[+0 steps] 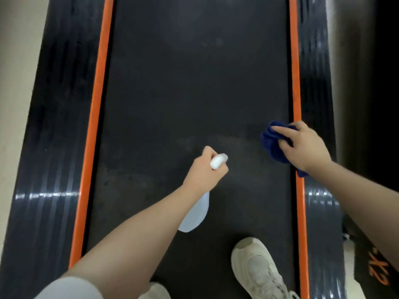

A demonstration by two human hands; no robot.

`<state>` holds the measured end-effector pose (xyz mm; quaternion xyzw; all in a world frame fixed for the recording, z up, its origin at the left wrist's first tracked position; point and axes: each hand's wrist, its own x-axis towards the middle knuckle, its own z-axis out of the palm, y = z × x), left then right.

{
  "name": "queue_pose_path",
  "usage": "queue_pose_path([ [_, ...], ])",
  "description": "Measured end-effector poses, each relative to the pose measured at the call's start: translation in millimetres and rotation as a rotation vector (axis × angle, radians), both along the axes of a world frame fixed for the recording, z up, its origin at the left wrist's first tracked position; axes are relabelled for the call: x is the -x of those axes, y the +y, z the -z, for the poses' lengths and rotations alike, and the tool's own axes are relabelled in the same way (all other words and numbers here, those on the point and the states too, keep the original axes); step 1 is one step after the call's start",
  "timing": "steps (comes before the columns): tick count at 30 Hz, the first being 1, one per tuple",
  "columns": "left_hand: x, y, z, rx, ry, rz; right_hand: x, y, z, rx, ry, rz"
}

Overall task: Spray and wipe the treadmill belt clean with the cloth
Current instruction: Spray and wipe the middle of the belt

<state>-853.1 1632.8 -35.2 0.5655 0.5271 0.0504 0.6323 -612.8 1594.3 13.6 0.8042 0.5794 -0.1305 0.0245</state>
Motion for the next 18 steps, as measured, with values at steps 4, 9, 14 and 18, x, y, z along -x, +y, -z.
queue_pose_path([
  [4, -28, -15, -2, 0.025, -0.033, 0.043, -4, -19, 39, -0.02, 0.188, 0.206],
  [9, -15, -12, -1, -0.01, 0.066, -0.235, 25, 1, 90, -0.106, 0.174, 0.188],
  [14, 29, 4, -7, -0.202, 0.171, -0.513, 90, 16, 122, -0.092, 0.089, -0.021],
  [18, 46, 17, -17, -0.322, 0.199, -0.548, 136, 8, 133, -0.168, 0.106, -0.707],
])
